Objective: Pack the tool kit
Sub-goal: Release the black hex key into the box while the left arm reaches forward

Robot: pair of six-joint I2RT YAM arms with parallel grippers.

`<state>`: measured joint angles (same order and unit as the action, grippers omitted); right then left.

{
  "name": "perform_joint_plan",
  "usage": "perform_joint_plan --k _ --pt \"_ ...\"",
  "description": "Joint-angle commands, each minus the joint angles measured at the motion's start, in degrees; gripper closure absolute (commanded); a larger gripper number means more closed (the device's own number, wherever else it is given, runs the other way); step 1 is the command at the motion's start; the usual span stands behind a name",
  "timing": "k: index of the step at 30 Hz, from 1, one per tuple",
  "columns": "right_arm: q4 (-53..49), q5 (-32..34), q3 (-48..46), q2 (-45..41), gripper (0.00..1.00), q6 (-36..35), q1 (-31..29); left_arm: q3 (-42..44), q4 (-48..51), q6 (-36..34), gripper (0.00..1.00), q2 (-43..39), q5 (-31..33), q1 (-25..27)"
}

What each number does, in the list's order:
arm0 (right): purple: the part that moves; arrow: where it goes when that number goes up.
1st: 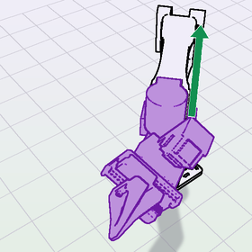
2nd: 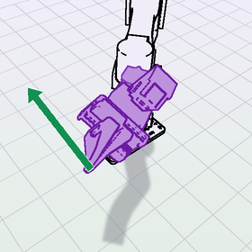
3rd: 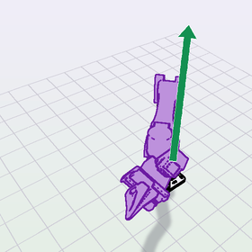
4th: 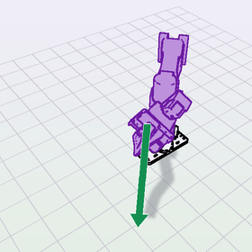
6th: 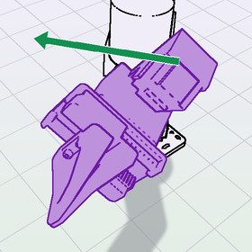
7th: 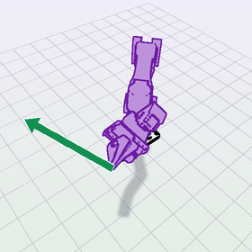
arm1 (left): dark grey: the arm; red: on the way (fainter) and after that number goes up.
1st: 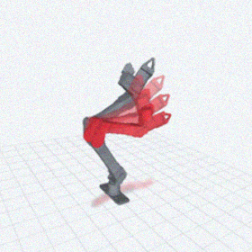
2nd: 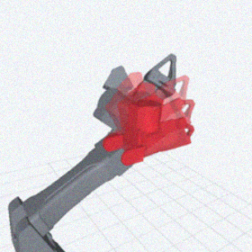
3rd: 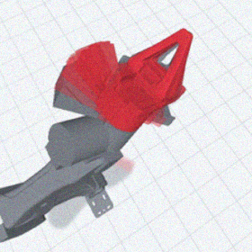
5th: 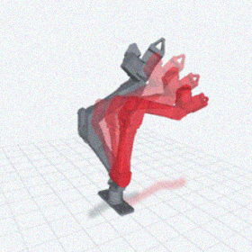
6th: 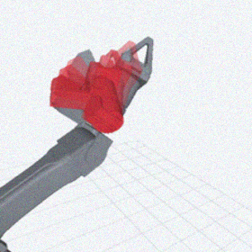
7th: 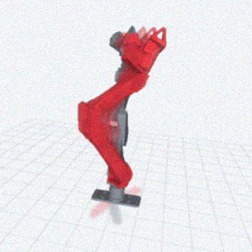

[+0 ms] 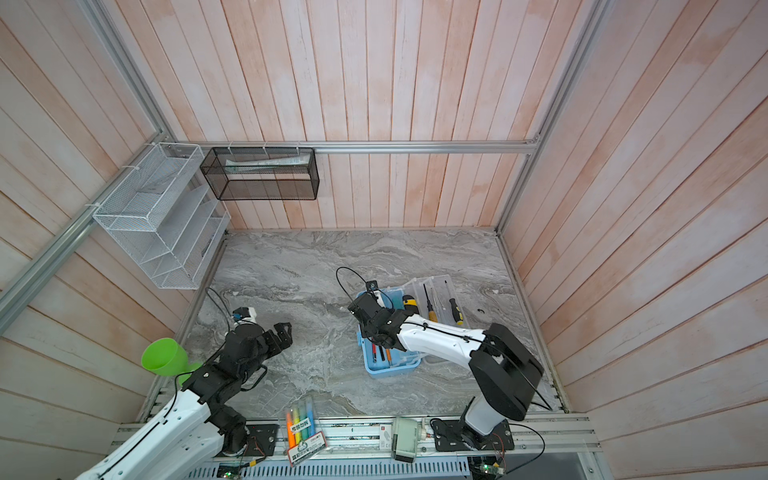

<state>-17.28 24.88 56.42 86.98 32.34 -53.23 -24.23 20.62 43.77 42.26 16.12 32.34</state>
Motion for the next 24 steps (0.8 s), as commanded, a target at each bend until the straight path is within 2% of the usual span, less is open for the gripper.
perform_joint_plan --k 1,6,10,15,24 --pt "-1.32 2.91 -1.37 -10.65 0.71 -0.93 0.82 -5.03 -2.70 2.85 0.00 6.23 6.58 9.67" --pt "-5.04 3.37 -5.39 -24.56 0.66 -0.23 4.64 -11.69 -6.45 5.79 0.00 22.10 7.13 19.72" --pt "-8.48 0.42 -7.66 -33.43 0.62 0.18 8.58 -19.22 -7.09 5.33 0.00 33.44 6.34 24.00" --pt "-12.00 0.39 -9.21 -40.15 0.59 0.53 10.39 -27.18 -6.98 4.22 0.00 43.35 5.41 24.44" --pt "-12.83 -3.92 -9.71 -41.58 0.56 -1.15 13.15 -33.90 -5.29 1.35 0.00 52.22 4.89 23.50"
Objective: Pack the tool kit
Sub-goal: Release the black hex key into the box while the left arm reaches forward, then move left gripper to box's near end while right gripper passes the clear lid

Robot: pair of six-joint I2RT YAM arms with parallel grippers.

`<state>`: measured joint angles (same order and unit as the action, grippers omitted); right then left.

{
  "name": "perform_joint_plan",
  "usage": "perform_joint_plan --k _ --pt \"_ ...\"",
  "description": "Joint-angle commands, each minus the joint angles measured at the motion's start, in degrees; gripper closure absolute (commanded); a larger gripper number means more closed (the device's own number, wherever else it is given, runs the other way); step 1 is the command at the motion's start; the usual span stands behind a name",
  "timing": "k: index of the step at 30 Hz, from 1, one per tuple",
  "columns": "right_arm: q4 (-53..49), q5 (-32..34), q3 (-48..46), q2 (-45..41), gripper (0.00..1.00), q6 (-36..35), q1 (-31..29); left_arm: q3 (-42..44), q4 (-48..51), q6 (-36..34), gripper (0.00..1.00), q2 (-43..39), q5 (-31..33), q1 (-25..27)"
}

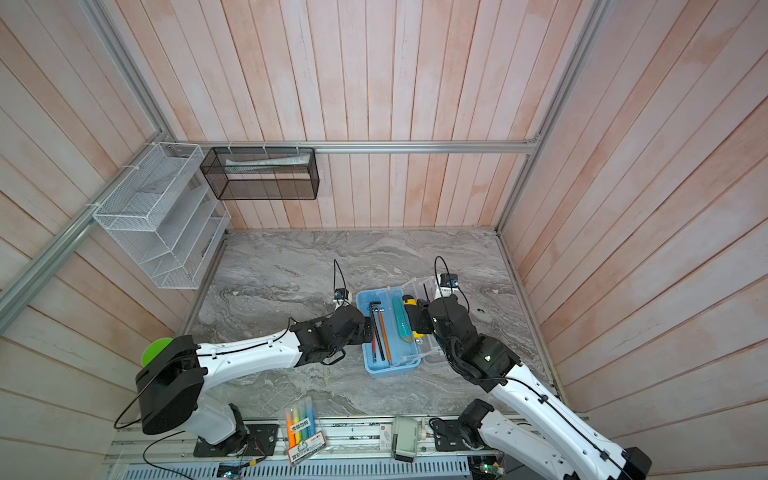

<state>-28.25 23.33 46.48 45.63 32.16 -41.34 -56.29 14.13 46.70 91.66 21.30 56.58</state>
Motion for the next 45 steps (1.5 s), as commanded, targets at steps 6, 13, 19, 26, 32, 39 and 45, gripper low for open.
perform_joint_plan --k 6,13,19,26,32,39,45 --pt "-2.01 -3.83 2.45 -1.08 0.55 -2.51 3.29 -0.31 0.90 -1.00 0.00 5.36 -2.94 -5.26" --pt "-2.30 -7.38 3.68 0.78 0.55 -4.11 6.74 4.08 -0.60 -1.91 0.00 4.64 -5.00 -8.87" --pt "-1.22 -14.65 3.61 0.43 0.55 -5.41 13.37 9.78 -2.79 -2.01 0.00 1.16 -5.43 -12.14" --pt "1.14 -23.88 3.86 3.25 0.55 -7.52 22.60 15.42 -0.14 -2.64 0.00 -7.85 -3.94 -15.42" --pt "4.26 -31.99 2.78 4.70 0.55 -7.17 30.04 20.05 1.87 -4.20 0.00 -17.91 -3.23 -20.03" --pt "5.74 -36.13 -2.24 4.47 0.55 -5.72 35.65 17.64 5.57 -7.06 0.00 -27.90 -2.19 -20.97" --pt "5.33 -36.55 -4.86 6.05 0.56 -7.23 38.43 18.69 6.34 -8.96 0.00 -32.36 -5.81 -25.83"
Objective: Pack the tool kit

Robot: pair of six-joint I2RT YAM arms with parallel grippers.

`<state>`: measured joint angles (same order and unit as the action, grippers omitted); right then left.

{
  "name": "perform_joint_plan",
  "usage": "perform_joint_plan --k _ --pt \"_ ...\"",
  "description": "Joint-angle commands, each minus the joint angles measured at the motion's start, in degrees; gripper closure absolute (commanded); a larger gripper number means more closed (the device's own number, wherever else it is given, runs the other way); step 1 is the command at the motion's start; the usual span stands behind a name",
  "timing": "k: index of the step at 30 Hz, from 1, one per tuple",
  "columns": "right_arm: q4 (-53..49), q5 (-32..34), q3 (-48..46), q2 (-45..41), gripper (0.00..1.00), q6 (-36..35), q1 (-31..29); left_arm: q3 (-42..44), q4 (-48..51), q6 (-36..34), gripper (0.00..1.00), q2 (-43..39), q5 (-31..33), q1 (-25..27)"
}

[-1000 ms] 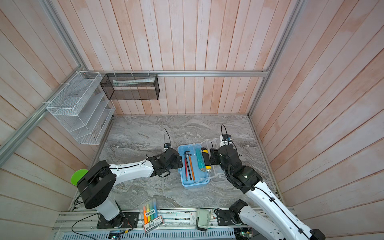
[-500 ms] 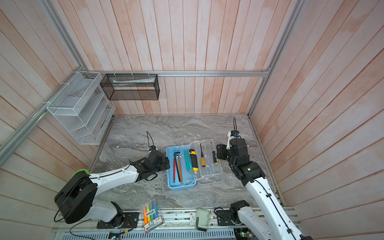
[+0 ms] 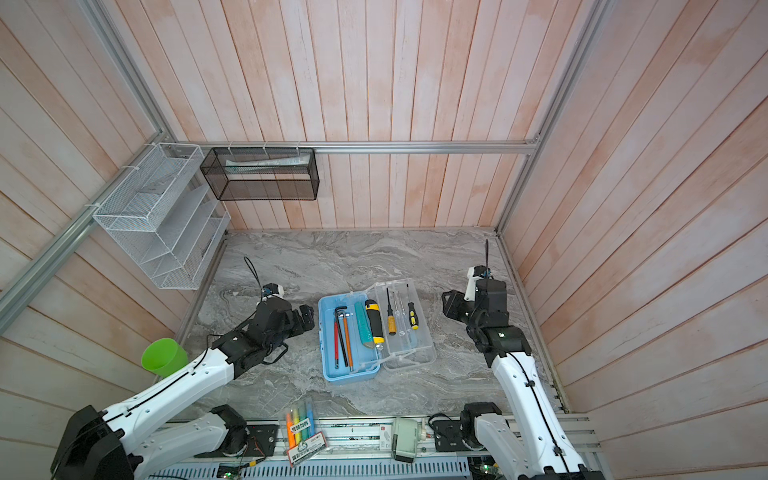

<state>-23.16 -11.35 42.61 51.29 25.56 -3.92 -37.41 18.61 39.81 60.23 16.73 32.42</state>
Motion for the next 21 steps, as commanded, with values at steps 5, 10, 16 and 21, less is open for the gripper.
perform_joint_plan --k 5,10,16,21 --pt "3.79 -2.20 -5.17 0.36 0.66 2.35 2.10 3.40 -1.54 -3.28 0.29 -1.81 -2.15 -4.45" --pt "7.61 -6.96 -7.19 6.97 0.85 2.49 2.32 6.85 -6.84 -4.14 0.73 -1.32 -6.01 -6.06" --pt "11.47 -8.49 -7.95 13.31 0.97 2.55 2.52 9.46 -13.01 -3.85 1.00 0.79 -13.92 -5.48" --pt "11.99 -12.33 -5.55 20.87 0.98 -1.72 3.52 11.13 -17.66 -1.59 1.00 3.43 -12.43 -0.68"
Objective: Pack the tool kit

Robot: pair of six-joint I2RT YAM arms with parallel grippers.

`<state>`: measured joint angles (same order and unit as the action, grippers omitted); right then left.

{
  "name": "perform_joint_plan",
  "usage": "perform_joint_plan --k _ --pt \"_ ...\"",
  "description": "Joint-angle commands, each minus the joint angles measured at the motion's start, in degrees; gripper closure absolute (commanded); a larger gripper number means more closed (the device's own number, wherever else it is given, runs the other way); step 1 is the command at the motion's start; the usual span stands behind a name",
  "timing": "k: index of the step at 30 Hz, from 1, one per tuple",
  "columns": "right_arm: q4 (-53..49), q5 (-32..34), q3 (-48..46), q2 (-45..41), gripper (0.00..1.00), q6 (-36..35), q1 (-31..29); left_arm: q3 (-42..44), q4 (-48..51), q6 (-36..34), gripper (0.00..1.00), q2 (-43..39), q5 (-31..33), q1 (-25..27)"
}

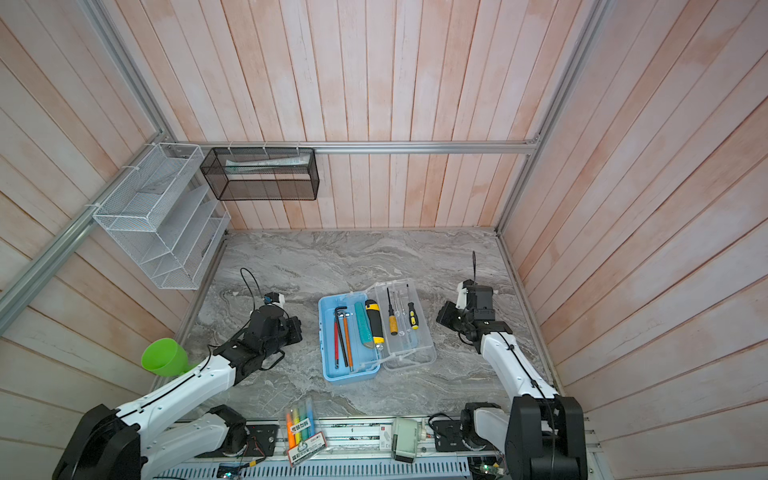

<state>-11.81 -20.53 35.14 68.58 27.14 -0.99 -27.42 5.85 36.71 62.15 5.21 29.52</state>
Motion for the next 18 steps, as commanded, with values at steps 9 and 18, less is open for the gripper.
perform_joint_plan --k 9,18 --pt "-2.25 -5.77 4.07 9.30 1.00 -6.41 0.64 0.66 -7.72 4.76 1.00 8.22 1.20 8.42" --pt "1.15 -8.56 -0.07 9.23 1.00 -3.93 0.60 0.06 -7.20 5.33 1.00 6.98 2.35 11.94"
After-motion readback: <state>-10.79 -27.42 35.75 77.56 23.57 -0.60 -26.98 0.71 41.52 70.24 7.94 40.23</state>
